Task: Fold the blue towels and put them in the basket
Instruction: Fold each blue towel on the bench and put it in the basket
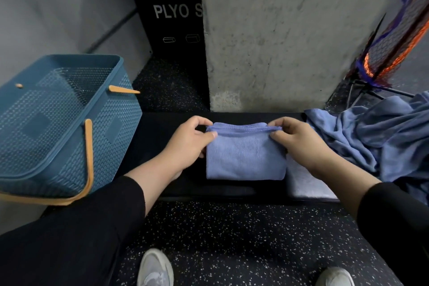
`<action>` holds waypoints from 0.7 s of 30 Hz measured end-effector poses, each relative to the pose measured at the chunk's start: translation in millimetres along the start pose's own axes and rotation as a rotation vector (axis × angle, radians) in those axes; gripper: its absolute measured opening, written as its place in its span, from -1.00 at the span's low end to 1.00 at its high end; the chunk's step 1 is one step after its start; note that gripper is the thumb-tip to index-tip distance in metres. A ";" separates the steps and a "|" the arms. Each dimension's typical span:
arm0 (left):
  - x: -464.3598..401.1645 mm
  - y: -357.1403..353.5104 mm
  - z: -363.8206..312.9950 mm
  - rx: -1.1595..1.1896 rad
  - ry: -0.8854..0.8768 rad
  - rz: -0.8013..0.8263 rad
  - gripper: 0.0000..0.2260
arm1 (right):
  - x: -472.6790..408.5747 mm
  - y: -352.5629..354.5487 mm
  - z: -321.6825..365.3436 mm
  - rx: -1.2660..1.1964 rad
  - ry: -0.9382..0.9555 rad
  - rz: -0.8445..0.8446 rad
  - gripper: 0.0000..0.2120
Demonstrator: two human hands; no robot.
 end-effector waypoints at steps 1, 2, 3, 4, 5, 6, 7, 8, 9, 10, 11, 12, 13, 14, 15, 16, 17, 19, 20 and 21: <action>-8.2 1.2 2.1 0.009 0.002 -0.022 -0.87 | -7.8 0.7 -1.7 -0.001 -0.009 -0.036 -0.91; -15.3 1.5 4.1 0.013 0.009 -0.040 -0.87 | -15.0 0.9 -3.6 -0.002 -0.017 -0.071 -0.93; -22.2 1.2 6.5 0.006 0.017 -0.054 -0.87 | -22.9 1.0 -7.2 0.002 -0.019 -0.105 -0.92; -28.7 0.5 10.4 -0.003 0.027 -0.068 -0.87 | -30.6 0.8 -11.7 0.019 -0.022 -0.134 -0.89; -35.6 -0.1 15.8 -0.013 0.041 -0.086 -0.87 | -37.7 -0.2 -15.7 0.051 -0.027 -0.150 -0.85; -42.3 0.1 22.2 -0.027 0.060 -0.110 -0.86 | -44.1 -1.4 -18.8 0.107 -0.027 -0.160 -0.82; -48.8 1.2 28.5 -0.051 0.076 -0.134 -0.84 | -49.6 -2.6 -20.9 0.182 -0.020 -0.168 -0.78; -54.5 1.8 33.5 -0.075 0.087 -0.146 -0.82 | -54.2 -4.0 -22.7 0.259 -0.007 -0.174 -0.76; -59.1 1.1 36.6 -0.094 0.088 -0.146 -0.80 | -58.1 -5.2 -25.0 0.323 0.007 -0.178 -0.74; -62.1 -0.7 37.9 -0.121 0.079 -0.138 -0.78 | -60.5 -5.7 -26.6 0.375 0.017 -0.186 -0.74; -63.4 -1.9 37.1 -0.165 0.061 -0.138 -0.78 | -61.8 -5.7 -28.2 0.422 0.027 -0.198 -0.73; -62.6 -1.0 33.9 -0.230 0.033 -0.162 -0.78 | -62.7 -5.6 -30.5 0.465 0.034 -0.209 -0.71; -59.9 2.1 28.3 -0.312 -0.003 -0.213 -0.78 | -63.6 -6.0 -33.5 0.505 0.037 -0.214 -0.70; -54.8 5.7 21.1 -0.404 -0.059 -0.274 -0.78 | -62.9 -7.1 -35.7 0.538 0.042 -0.218 -0.69; -47.9 7.0 10.4 -0.490 -0.165 -0.326 -0.78 | -60.9 -7.5 -34.9 0.571 0.070 -0.233 -0.70; -39.3 3.3 -3.0 -0.563 -0.314 -0.341 -0.78 | -57.3 -6.4 -28.7 0.613 0.132 -0.269 -0.71; -31.4 -6.6 -12.0 -0.632 -0.463 -0.300 -0.76 | -52.8 -5.2 -18.3 0.657 0.224 -0.315 -0.73; -21.4 -33.9 -11.3 -0.768 -0.622 -0.117 -0.64 | -40.2 -9.8 9.3 0.707 0.477 -0.343 -0.79; -20.0 -46.3 -3.1 -0.830 -0.604 -0.009 -0.55 | -33.6 -17.8 20.1 0.708 0.595 -0.287 -0.80; -19.5 -55.2 7.2 -0.884 -0.554 0.084 -0.46 | -28.0 -28.2 25.1 0.705 0.681 -0.195 -0.77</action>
Point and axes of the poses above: each hand's wrist, its own x-axis away from the middle knuckle, its own y-axis out of the back of the hand, z = x × y, the point moved 9 cm from there along -x, towards the middle knuckle, and after that the axes turned 3 degrees about -x, right-handed, at the moved point
